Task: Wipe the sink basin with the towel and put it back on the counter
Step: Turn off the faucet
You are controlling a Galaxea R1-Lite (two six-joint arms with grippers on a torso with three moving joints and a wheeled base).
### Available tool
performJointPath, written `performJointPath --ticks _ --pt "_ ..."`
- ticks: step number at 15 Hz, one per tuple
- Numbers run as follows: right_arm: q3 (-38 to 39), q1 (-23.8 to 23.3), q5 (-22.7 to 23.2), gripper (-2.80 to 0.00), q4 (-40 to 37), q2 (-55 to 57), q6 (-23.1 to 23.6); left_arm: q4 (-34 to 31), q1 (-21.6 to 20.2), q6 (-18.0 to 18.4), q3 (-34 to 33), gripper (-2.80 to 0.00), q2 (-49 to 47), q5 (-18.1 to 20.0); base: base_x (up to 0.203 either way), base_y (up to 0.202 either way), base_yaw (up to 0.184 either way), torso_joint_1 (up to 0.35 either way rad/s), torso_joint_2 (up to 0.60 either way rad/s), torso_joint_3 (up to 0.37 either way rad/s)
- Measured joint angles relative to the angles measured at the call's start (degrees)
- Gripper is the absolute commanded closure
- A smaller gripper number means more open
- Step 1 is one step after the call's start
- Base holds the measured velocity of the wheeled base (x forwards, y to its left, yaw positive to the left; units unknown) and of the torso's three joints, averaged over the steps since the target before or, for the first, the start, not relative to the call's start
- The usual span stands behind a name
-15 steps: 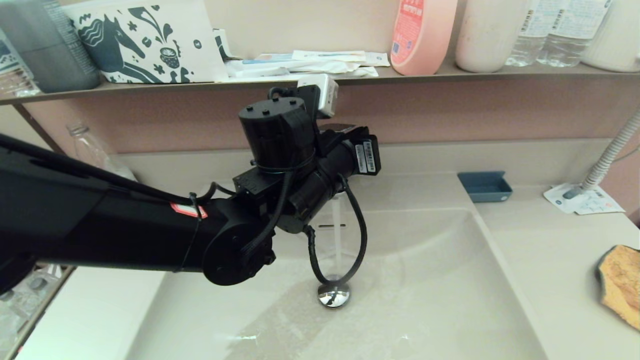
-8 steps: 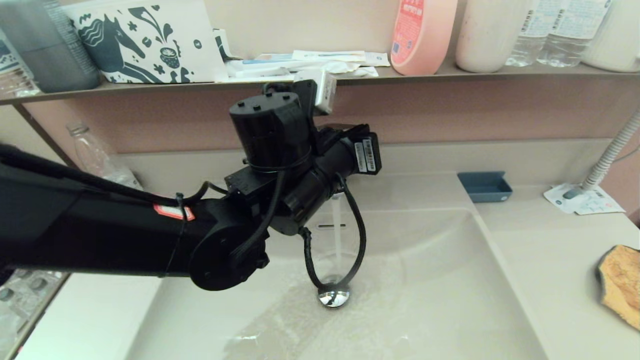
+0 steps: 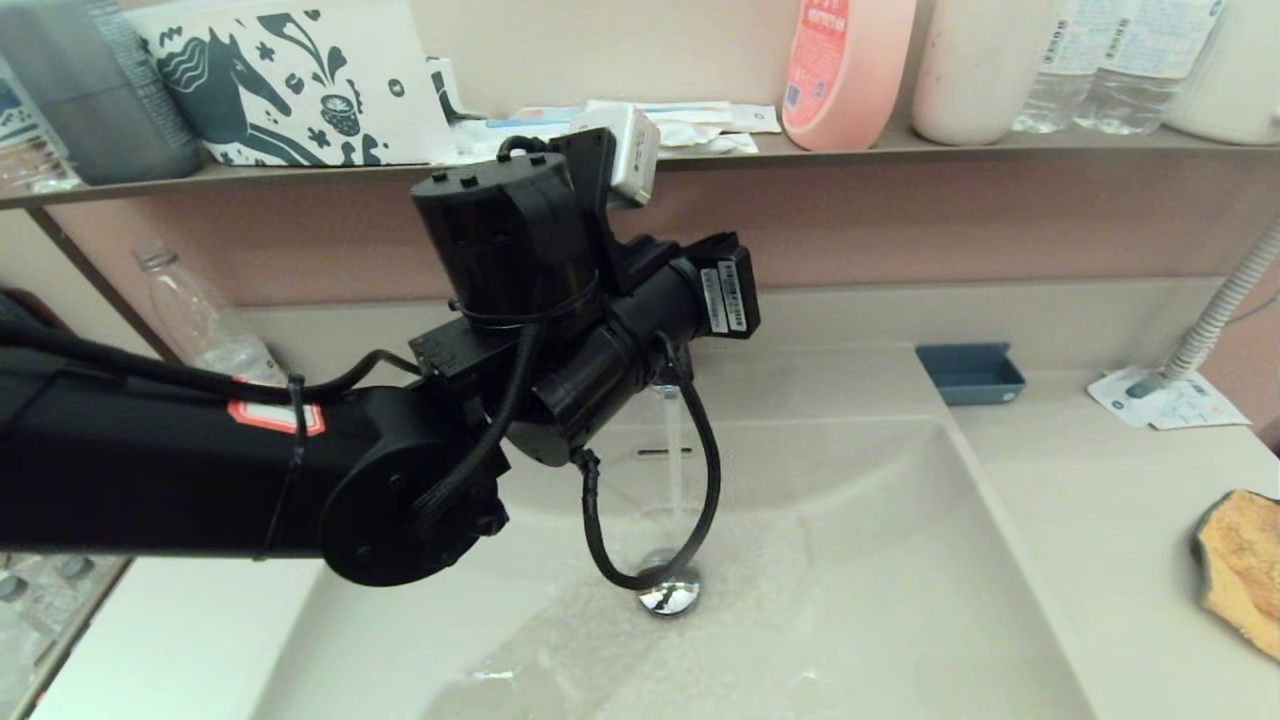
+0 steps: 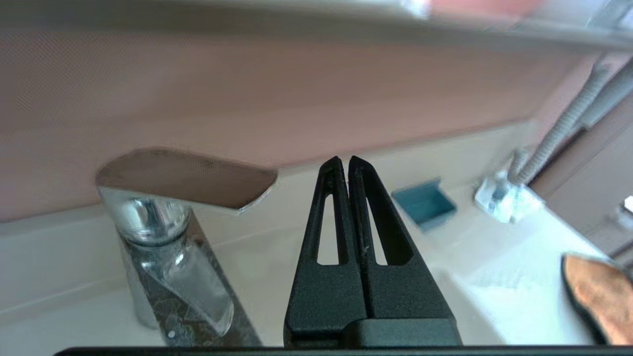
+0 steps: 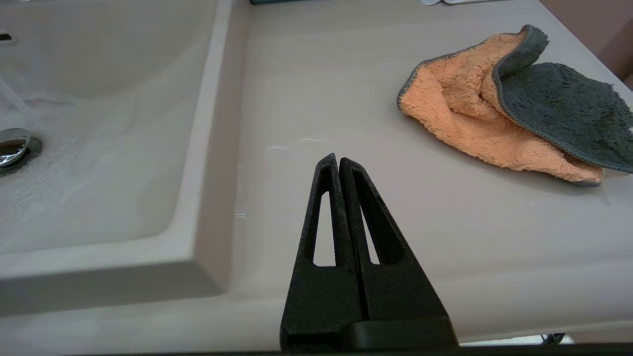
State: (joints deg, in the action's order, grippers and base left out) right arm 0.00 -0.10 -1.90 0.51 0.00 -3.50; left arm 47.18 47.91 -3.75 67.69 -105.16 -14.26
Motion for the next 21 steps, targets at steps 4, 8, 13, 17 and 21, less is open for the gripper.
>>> performJointPath --ticks 4,8,13,17,21 --pt "0.00 0.00 0.00 0.00 0.00 0.00 0.01 0.40 -4.05 0.01 0.37 0.00 -1.73 3.39 0.000 0.000 0.000 0.000 0.00 0.000" --pt "0.00 0.00 -0.01 0.00 0.00 0.00 0.02 0.39 -5.69 -0.05 0.23 0.00 -2.84 4.76 0.000 0.000 0.000 0.000 0.00 0.000" --pt "0.00 0.00 -0.01 0.00 0.00 0.00 0.00 1.77 -4.74 -0.04 -1.77 0.00 -3.02 4.55 0.000 0.000 0.000 0.000 0.00 0.000" --pt "0.00 0.00 -0.01 0.00 0.00 0.00 0.00 1.69 -4.63 0.07 -4.11 0.00 -0.62 4.40 0.000 0.000 0.000 0.000 0.00 0.000" --pt "0.00 0.00 0.00 0.00 0.00 0.00 0.00 1.91 -5.06 0.08 -11.88 0.00 7.12 4.40 0.000 0.000 0.000 0.000 0.00 0.000"
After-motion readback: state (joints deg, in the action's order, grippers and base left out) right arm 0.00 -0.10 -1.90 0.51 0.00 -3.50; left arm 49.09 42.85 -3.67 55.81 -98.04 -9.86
